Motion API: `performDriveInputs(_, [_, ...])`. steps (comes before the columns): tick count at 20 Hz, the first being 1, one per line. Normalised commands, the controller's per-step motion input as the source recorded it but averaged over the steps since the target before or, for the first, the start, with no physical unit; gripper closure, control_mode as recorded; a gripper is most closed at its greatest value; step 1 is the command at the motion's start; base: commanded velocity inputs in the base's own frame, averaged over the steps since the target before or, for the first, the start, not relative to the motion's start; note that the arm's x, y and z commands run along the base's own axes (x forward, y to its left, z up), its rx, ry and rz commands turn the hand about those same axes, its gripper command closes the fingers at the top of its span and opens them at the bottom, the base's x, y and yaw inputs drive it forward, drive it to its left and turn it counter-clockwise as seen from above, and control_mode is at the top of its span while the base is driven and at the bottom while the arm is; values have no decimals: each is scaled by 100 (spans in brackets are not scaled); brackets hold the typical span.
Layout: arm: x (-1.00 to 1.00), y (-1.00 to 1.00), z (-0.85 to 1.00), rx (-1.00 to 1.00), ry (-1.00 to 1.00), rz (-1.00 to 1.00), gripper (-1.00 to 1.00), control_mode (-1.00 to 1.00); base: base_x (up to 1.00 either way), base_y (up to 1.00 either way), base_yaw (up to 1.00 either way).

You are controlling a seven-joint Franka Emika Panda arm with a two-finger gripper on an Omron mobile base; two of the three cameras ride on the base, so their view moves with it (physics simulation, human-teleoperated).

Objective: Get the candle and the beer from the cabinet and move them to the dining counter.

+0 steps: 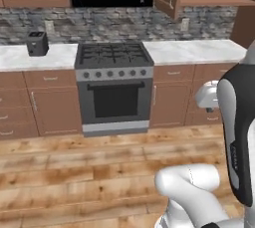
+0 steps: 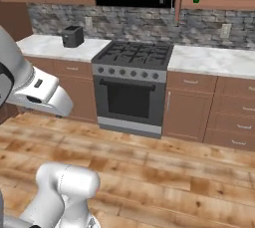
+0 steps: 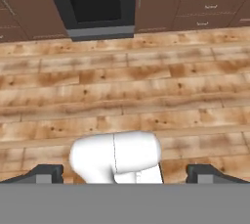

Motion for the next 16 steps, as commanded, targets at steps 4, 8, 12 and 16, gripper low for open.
performDriveInputs(4, [0, 0, 0, 0, 0, 0, -100, 100, 54, -100, 0])
performDriveInputs(8, [0, 0, 0, 0, 0, 0, -100, 100, 47, -100, 0])
performDriveInputs(12, [0, 0, 0, 0, 0, 0, -100, 100, 44, -100, 0])
performDriveInputs(16, [0, 0, 0, 0, 0, 0, -100, 100, 45, -97, 0])
